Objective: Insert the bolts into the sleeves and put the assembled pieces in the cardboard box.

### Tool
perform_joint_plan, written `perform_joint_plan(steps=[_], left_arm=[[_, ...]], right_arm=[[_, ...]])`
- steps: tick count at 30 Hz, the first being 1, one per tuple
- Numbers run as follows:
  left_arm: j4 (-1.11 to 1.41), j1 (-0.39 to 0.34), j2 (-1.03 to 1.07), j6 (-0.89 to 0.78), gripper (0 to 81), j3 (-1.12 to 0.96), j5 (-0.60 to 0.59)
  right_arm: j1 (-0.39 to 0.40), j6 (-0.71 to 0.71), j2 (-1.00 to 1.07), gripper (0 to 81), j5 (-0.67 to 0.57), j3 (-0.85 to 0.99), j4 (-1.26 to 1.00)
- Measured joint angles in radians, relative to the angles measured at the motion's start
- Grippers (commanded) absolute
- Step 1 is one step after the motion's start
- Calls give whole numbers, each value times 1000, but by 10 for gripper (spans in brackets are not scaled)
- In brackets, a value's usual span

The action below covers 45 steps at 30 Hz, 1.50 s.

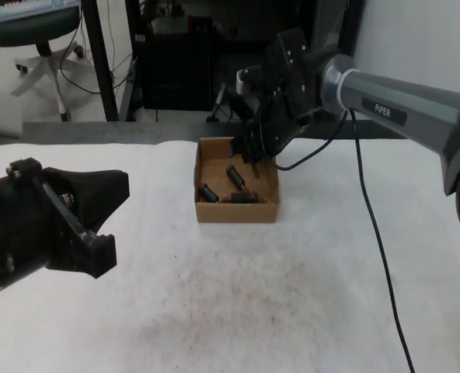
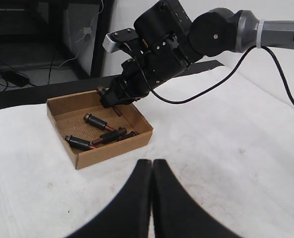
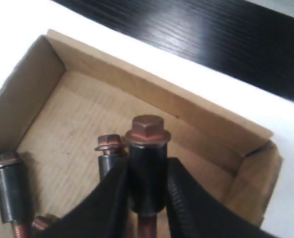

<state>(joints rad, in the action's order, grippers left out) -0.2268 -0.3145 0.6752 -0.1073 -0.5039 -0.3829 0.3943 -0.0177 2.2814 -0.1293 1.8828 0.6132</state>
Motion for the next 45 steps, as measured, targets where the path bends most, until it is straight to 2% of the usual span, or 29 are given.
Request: perform_joint_plan(steps=[2, 8, 9, 11, 13, 15, 20, 23, 26, 33, 35, 37, 38, 45], left_arm=[[0, 0, 0, 1, 3, 0, 0], [0, 0, 0, 2, 3, 0, 0], [0, 0, 0, 2, 3, 0, 0], [0, 0, 0, 8, 3, 0, 9], [0, 0, 0, 20, 3, 0, 30], [0, 0, -6, 29, 3, 0, 47], [-2, 0, -74, 89, 3, 0, 282], [-4, 0, -133, 91, 3, 0, 447], [-4, 3, -209, 55, 3, 0, 513], [-22, 3, -311, -67, 3, 0, 561], [-79, 3, -336, -79, 3, 2, 570], [-116, 3, -340, -92, 3, 26, 576], [-119, 3, -340, -108, 3, 39, 576], [-139, 3, -340, -247, 3, 207, 576]], right_arm=[[0, 0, 0, 369, -9, 1, 0], [0, 0, -6, 370, -21, 1, 47], [0, 0, -8, 345, -24, 1, 57], [0, 0, -14, 223, -23, 1, 71], [0, 0, -39, 21, -23, 1, 86], [0, 0, -66, 8, -23, 1, 87], [0, 0, -201, 8, -2, 1, 125], [-2, 0, -359, 8, 24, -38, 188], [-5, 0, -462, 8, 28, -104, 195], [-5, 53, -837, 8, 51, -459, 108], [-5, 96, -1077, 8, 111, -696, 20], [-7, 108, -1165, 8, 129, -777, -4], [-13, 121, -1332, 8, 160, -913, -35], [-111, 177, -1811, 8, 214, -1356, -65]])
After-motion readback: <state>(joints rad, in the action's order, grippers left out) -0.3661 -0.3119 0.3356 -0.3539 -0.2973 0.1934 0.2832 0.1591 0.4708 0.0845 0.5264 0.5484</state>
